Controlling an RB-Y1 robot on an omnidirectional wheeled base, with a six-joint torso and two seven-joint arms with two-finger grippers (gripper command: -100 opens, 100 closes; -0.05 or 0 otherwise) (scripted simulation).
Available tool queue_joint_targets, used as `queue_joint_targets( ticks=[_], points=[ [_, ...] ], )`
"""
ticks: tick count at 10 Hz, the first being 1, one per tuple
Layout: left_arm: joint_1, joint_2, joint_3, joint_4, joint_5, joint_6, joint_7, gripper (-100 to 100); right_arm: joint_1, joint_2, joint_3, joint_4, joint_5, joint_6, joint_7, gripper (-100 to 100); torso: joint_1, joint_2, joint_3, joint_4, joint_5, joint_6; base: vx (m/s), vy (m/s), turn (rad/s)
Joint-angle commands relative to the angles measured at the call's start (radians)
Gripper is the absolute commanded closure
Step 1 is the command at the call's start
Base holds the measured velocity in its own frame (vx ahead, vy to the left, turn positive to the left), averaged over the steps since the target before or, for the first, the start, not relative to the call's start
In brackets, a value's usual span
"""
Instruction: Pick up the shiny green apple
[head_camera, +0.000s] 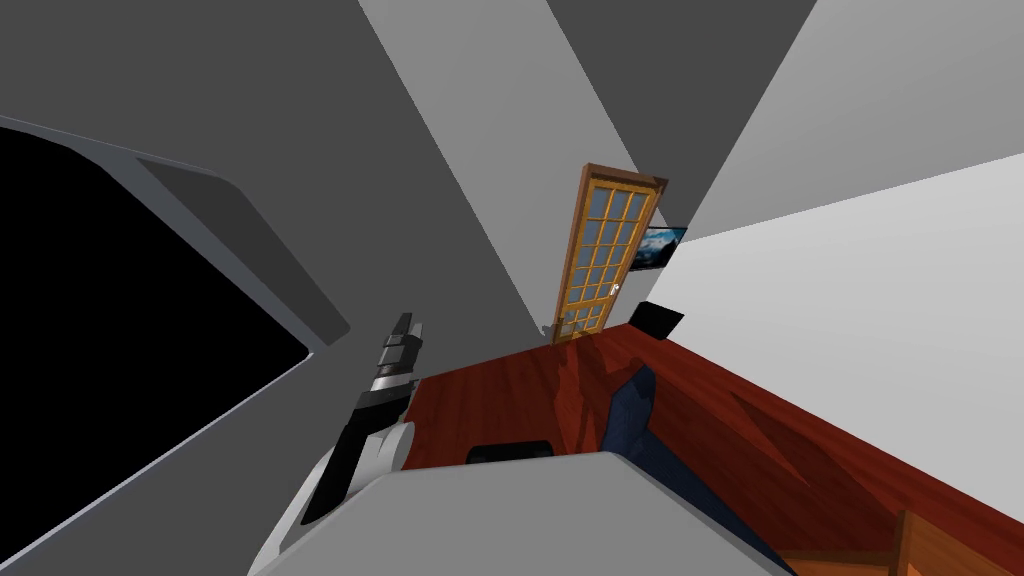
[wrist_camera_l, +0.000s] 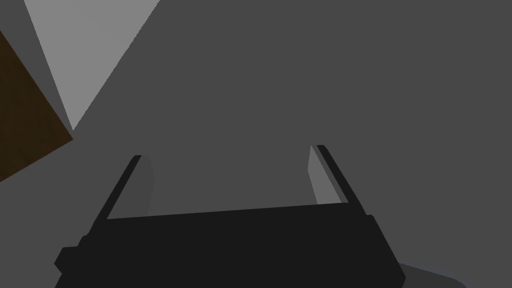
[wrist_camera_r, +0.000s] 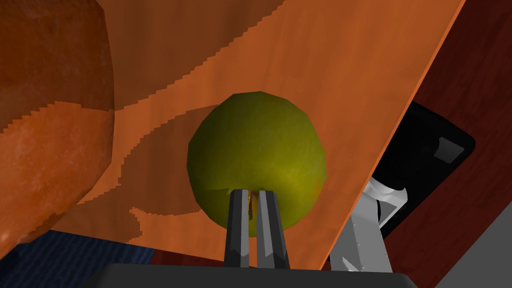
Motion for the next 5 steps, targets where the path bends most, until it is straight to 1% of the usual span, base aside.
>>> queue_joint_targets(
  ticks=[1, 3, 4, 5],
  points=[
    [0.000, 0.000, 0.000, 0.000, 0.000, 0.000, 0.000, 0, 0.033, -0.010, -0.019, -0.017, -0.007, -0.015, 0.011, 100, 0.000, 0.000, 0.000, 0.000, 0.000, 0.000, 0.027, 0.010, -0.053],
    [0.000, 0.000, 0.000, 0.000, 0.000, 0.000, 0.000, 0, 0.074, -0.026, -0.040, -0.044, -0.016, -0.028, 0.019, 100, 0.002, -0.002, -0.002, -0.001, 0.001, 0.000, 0.042, 0.021, -0.048],
    [0.000, 0.000, 0.000, 0.000, 0.000, 0.000, 0.000, 0, 0.063, -0.021, -0.031, -0.043, -0.013, -0.017, 0.013, 100, 0.002, -0.003, -0.002, -0.001, 0.001, 0.000, 0.019, 0.009, -0.013],
    [0.000, 0.000, 0.000, 0.000, 0.000, 0.000, 0.000, 0, 0.065, -0.022, -0.033, -0.043, -0.013, -0.019, 0.015, 0, 0.002, -0.002, -0.001, -0.001, 0.000, 0.000, 0.000, 0.000, 0.000]
  ],
)
